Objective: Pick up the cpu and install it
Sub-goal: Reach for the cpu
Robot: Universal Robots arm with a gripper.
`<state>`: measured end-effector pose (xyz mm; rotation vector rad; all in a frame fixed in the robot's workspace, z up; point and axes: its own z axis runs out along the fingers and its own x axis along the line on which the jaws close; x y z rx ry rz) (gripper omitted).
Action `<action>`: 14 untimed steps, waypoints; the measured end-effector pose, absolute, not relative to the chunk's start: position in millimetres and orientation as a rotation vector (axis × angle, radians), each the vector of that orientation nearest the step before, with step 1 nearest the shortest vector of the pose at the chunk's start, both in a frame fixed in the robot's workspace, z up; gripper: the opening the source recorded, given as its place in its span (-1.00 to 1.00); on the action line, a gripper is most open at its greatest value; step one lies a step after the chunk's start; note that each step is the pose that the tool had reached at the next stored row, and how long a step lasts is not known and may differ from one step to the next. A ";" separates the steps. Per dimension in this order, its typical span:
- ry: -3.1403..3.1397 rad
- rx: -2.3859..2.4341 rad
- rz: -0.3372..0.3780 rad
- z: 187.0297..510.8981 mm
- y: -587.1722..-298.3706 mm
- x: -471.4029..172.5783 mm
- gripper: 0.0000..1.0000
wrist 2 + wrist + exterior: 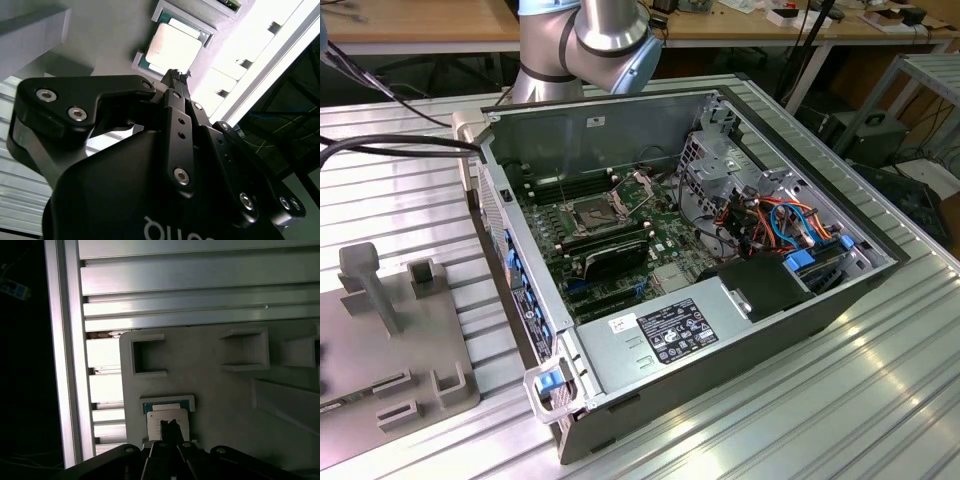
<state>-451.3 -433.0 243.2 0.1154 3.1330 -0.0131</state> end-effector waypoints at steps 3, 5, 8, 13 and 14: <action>3.133 0.115 -0.013 243.2 -433.1 -451.3 -0.79; 3.133 0.115 -0.013 243.2 -433.2 -451.3 -0.79; 3.133 0.115 -0.013 243.1 -433.2 -451.3 -0.79; 3.133 0.115 -0.013 241.3 -434.6 -451.3 -0.79; 3.133 0.115 -0.013 240.5 -435.0 -451.3 -0.79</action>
